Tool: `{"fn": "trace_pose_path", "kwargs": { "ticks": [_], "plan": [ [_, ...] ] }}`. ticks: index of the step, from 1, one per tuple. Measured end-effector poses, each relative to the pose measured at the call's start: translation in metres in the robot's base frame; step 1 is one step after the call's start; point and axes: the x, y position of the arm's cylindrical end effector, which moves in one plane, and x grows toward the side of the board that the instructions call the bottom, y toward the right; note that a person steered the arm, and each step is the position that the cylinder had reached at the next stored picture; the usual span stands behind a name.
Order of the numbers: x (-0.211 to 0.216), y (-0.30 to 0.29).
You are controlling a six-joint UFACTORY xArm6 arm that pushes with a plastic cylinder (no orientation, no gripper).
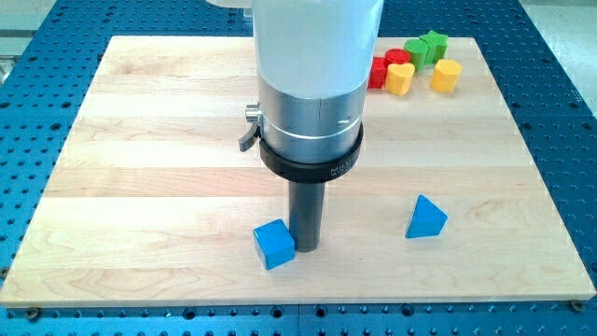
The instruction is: Push the triangle into the cube
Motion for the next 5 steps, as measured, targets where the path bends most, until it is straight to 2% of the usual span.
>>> {"fn": "trace_pose_path", "kwargs": {
  "ticks": [2, 4, 5],
  "plan": [
    [0.053, 0.1],
    [0.052, 0.279],
    [0.044, 0.333]
  ]
}}
